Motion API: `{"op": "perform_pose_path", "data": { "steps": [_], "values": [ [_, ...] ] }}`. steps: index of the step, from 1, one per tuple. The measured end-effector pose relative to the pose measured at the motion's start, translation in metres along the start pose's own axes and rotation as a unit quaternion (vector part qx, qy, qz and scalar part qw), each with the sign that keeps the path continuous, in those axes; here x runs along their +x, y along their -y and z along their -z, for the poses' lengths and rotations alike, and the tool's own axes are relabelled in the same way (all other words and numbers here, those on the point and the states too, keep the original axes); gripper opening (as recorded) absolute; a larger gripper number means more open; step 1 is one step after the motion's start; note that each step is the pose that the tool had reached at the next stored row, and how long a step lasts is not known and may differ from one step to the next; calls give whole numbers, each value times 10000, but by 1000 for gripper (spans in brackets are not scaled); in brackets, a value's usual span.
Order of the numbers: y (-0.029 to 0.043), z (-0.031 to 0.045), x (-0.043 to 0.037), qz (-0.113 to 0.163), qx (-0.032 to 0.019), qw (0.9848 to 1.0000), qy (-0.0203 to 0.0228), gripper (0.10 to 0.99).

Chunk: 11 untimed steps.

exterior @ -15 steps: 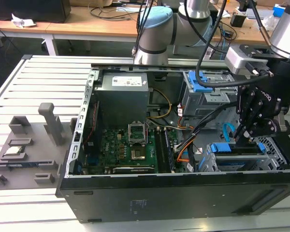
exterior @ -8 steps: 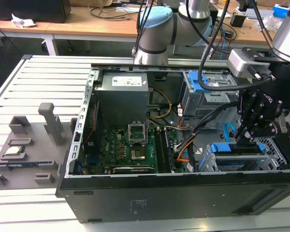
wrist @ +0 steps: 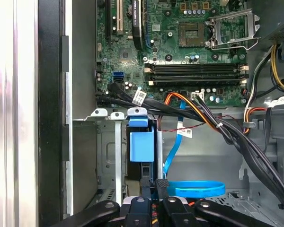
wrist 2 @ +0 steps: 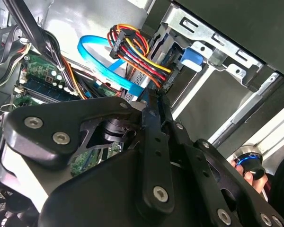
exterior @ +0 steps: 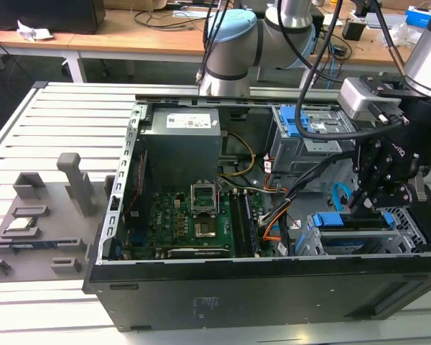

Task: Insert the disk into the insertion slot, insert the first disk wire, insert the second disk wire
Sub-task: 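Insert the second disk wire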

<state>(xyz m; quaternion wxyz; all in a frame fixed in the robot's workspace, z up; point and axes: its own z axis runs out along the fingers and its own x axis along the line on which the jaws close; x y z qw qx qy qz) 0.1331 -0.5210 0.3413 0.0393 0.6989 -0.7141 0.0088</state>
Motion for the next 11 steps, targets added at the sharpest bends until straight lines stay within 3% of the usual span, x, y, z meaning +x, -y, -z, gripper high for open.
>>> {"op": "perform_pose_path", "data": {
  "steps": [7,8,9,10,11],
  "values": [
    [1,-26,-1,0,1,10000,4,161],
    [0,-6,1,0,0,10000,1,235],
    [-7,177,5,0,0,10000,1,235],
    [-17,362,-51,0,0,10000,1,153],
    [-19,414,-48,0,0,10000,1,106]
  ]
}}
